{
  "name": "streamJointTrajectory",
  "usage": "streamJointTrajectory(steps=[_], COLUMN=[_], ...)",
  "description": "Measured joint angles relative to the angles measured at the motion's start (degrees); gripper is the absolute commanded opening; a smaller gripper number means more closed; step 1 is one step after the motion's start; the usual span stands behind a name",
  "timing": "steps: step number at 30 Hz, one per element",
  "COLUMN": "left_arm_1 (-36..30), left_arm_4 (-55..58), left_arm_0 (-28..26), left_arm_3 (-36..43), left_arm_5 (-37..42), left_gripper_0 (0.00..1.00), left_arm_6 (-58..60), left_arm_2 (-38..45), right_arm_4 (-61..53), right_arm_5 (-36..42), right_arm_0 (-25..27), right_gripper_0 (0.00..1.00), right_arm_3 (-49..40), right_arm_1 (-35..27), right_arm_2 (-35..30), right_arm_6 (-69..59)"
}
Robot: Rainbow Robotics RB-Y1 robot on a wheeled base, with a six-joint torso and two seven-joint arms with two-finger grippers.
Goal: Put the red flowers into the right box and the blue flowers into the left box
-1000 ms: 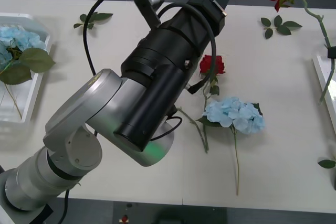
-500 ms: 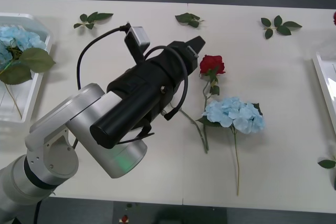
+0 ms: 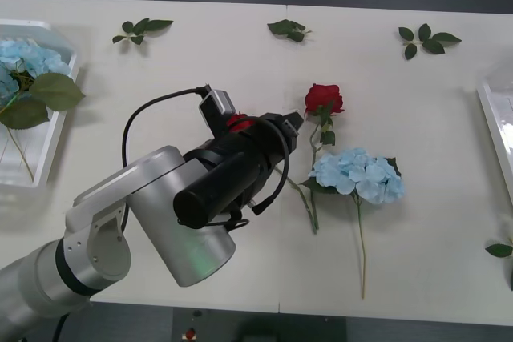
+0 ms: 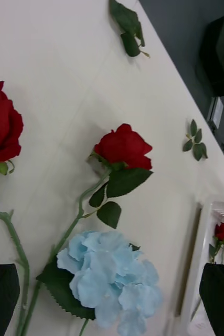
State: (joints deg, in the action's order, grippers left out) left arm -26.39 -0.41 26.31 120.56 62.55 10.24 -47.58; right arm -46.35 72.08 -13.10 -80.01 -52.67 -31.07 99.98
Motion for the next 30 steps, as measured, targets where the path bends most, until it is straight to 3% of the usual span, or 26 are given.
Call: streamJointTrajectory(steps=[12, 14, 15, 17, 18, 20, 30], left_arm_1=[6.0, 6.6, 6.8, 7.0, 7.0, 7.0, 7.0], left_arm_4=[2.2, 2.4, 2.8, 4.1, 4.7, 6.1, 11.5], left_arm_0=[6.5, 7.4, 7.9, 8.6, 9.0, 9.8, 17.4], left_arm_3=[-16.9, -19.1, -20.1, -21.9, -22.7, -24.2, -33.7], left_arm_5=[0.0, 0.0, 0.0, 0.0, 0.0, 0.0, 0.0], left_gripper_0=[1.0, 1.0, 1.0, 1.0, 1.0, 1.0, 1.0], left_arm_6=[0.3, 0.4, 0.5, 0.5, 0.5, 0.6, 1.7], left_arm_2=[-0.3, -0.3, -0.3, -0.3, -0.3, -0.3, -5.7], right_arm_4=[0.7, 0.6, 0.3, -0.6, -0.9, -1.6, -10.4], right_arm_5=[-6.1, -6.4, -6.4, -6.4, -6.4, -6.4, 3.2], right_arm_0=[0.2, 0.3, 0.4, 0.4, 0.4, 0.4, 0.4], right_gripper_0=[0.01, 0.24, 0.5, 0.83, 0.93, 1.0, 1.0], right_arm_3=[6.6, 6.6, 6.6, 6.6, 6.6, 6.6, 4.6], right_arm_1=[0.0, 0.0, 0.0, 0.0, 0.0, 0.0, 0.0], right_arm_2=[5.3, 5.6, 5.6, 5.6, 5.6, 5.6, 4.5], right_arm_6=[0.0, 0.0, 0.0, 0.0, 0.0, 0.0, 0.0])
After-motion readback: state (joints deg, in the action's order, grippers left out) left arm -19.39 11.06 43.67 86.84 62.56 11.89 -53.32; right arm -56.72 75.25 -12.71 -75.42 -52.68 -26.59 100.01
